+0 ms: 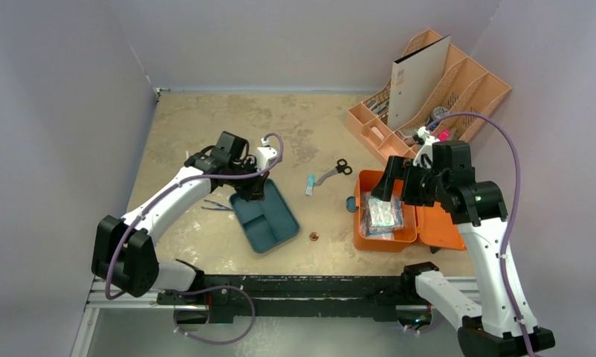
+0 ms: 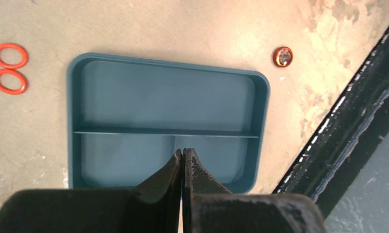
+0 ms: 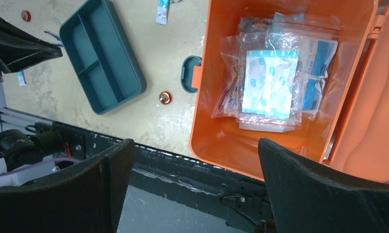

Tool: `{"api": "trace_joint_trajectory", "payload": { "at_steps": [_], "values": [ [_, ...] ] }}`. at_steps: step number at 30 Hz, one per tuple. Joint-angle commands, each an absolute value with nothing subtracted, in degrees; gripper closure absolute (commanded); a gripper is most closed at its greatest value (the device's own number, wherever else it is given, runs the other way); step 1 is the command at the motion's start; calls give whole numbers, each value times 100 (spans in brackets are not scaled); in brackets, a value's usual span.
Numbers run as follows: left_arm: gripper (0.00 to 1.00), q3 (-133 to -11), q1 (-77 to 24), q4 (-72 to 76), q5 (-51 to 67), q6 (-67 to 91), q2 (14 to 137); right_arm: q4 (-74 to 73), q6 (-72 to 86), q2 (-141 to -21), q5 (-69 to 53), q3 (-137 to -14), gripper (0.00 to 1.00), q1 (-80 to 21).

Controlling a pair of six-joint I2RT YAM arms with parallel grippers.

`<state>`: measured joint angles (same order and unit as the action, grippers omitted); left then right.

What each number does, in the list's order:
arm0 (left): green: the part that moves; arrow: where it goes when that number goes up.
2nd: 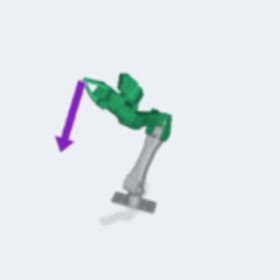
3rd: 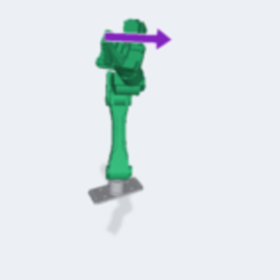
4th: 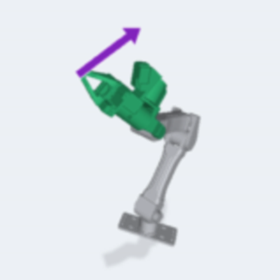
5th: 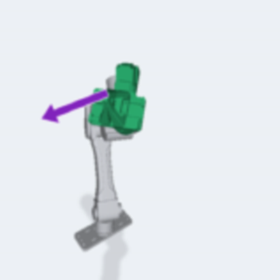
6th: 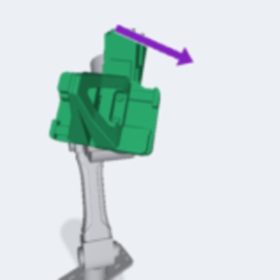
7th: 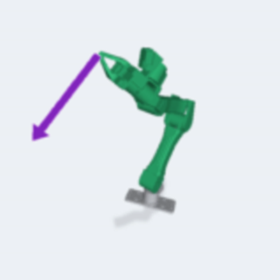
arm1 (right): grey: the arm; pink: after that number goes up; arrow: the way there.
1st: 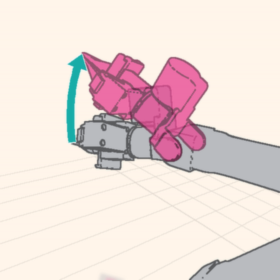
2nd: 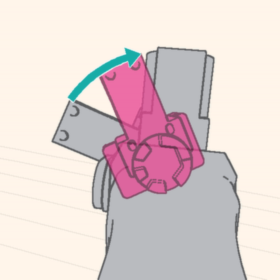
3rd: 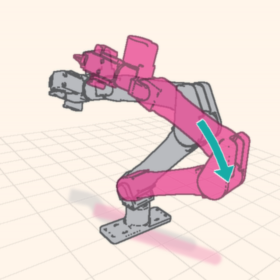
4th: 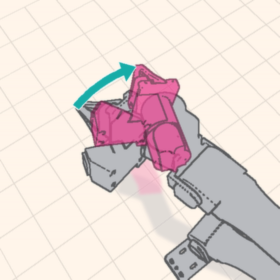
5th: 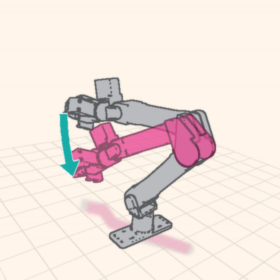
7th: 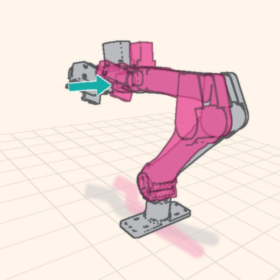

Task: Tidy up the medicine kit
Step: Place the medicine box compartment at the center of the board.

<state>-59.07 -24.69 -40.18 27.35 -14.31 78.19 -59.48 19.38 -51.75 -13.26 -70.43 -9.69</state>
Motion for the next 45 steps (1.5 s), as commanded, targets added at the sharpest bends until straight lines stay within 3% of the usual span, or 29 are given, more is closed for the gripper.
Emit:
{"api": "trace_joint_trajectory", "payload": {
  "at_steps": [1,9,12,17,23,25,45],
  "values": [
    [98,-5780,-2452,-3440,2523,-1495,7588,-6047,2045,-5120,-1618,-7193,1,-958],
    [66,-5677,-2443,-2626,818,145,7223,-5948,2121,-5071,-1712,-7076,1,-958],
    [45,-6179,-2390,-3375,-106,923,7607,-5881,2157,-5099,-1793,-7045,1,-958],
    [34,-6514,-2078,-4028,-66,1493,8087,-5729,2285,-5172,-1980,-6974,1,-958],
    [31,-5557,-1556,-3414,266,2084,7601,-5627,2370,-5220,-2069,-6952,1,-958],
    [24,-5264,-1374,-3306,403,2221,7568,-5597,2381,-5224,-2083,-6960,1,-970],
    [27,-4542,-1345,-2170,1170,3012,8045,-5435,2425,-5356,-2268,-6814,2,-1129]
  ]
}}
